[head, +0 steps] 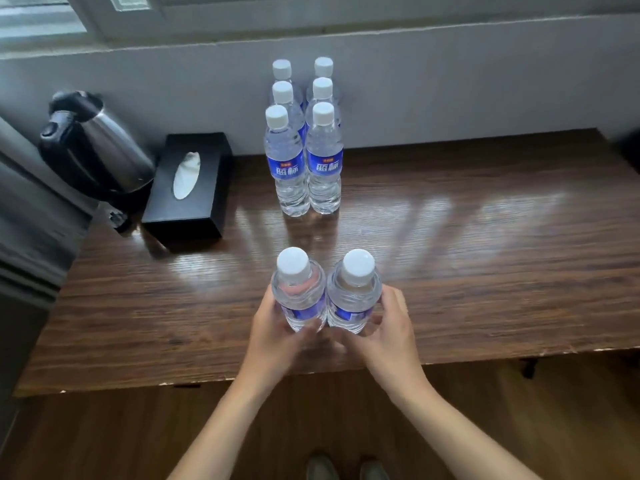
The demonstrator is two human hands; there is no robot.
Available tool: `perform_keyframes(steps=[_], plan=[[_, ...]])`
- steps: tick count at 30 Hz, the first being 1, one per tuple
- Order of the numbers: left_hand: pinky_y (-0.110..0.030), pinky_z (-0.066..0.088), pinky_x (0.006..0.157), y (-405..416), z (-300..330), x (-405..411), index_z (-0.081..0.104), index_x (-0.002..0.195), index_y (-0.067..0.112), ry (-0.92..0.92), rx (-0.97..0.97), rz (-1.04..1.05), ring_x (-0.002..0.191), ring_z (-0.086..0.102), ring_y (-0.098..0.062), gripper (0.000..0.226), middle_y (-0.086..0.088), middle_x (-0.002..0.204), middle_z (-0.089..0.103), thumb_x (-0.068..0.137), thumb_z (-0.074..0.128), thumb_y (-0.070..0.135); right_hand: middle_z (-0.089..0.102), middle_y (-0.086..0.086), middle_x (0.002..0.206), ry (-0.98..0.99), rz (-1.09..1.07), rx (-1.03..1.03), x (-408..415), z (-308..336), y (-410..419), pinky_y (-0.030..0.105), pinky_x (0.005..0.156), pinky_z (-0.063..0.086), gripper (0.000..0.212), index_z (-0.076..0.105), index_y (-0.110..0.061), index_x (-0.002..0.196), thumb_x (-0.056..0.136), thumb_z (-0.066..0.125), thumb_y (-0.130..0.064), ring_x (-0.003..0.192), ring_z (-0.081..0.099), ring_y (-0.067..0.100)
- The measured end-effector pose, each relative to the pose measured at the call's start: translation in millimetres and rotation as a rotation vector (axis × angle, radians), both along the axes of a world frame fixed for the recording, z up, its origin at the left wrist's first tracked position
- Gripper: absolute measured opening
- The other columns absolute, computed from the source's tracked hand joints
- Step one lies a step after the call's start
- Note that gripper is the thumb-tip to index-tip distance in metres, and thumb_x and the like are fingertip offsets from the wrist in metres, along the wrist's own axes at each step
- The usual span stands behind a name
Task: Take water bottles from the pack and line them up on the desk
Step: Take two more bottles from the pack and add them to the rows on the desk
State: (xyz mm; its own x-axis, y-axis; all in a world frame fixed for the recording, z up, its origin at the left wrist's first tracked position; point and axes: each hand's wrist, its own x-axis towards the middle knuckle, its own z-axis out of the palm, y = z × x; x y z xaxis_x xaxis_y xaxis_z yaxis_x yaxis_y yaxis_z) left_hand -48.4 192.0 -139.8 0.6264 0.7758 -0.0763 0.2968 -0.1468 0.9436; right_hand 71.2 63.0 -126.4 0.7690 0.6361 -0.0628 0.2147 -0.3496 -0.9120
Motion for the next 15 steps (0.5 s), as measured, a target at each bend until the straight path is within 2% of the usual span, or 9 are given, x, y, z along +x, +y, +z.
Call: perform_keyframes(steps=[4,6,8,11,15], plan=[[-0.033,0.056,0.090,-4,-11,2,0.058,0.124,0.011,-0.043,0.055,0.070,0.107,0.068,-0.011,0.062,0.004,0.115,0.071,0.069,0.088,0.017,0.043,-0.026,0.106,-0.042,-0.072,-0.022,-3,-16,7,0.006,0.073,0.042,0.068,0.044,-0.036,0.111,0.060,0.089,-0.043,0.103,0.048,-0.007],[-0.035,0.057,0.089,-6,-14,2,0.060,0.120,0.014,-0.044,0.090,0.085,0.104,0.069,-0.008,0.060,0.007,0.111,0.071,0.068,0.090,0.019,0.045,-0.025,0.103,-0.089,-0.069,-0.029,-1,-23,9,0.012,0.076,0.044,0.065,0.046,-0.034,0.108,0.060,0.088,-0.044,0.100,0.051,-0.001],[-0.032,0.057,0.086,-7,-14,2,0.061,0.115,0.018,-0.052,0.125,0.104,0.099,0.068,-0.003,0.061,0.010,0.107,0.071,0.064,0.093,0.031,0.048,-0.022,0.102,-0.098,-0.052,-0.014,3,-26,9,0.021,0.077,0.048,0.061,0.050,-0.032,0.106,0.060,0.088,-0.046,0.095,0.055,0.003],[-0.040,0.057,0.085,-6,-16,3,0.061,0.108,0.029,-0.064,0.158,0.149,0.099,0.068,-0.012,0.062,0.004,0.104,0.069,0.059,0.085,0.056,0.053,-0.020,0.102,-0.091,0.009,0.046,9,-25,7,0.015,0.078,0.046,0.057,0.056,-0.028,0.108,0.063,0.086,-0.046,0.097,0.056,0.000],[-0.049,0.056,0.086,-5,-20,3,0.059,0.112,0.039,-0.058,0.196,0.162,0.105,0.065,-0.020,0.062,0.000,0.108,0.065,0.061,0.082,0.067,0.060,-0.017,0.105,-0.075,0.129,0.095,12,-23,2,0.016,0.083,0.047,0.046,0.063,-0.026,0.109,0.070,0.084,-0.039,0.103,0.058,0.000]])
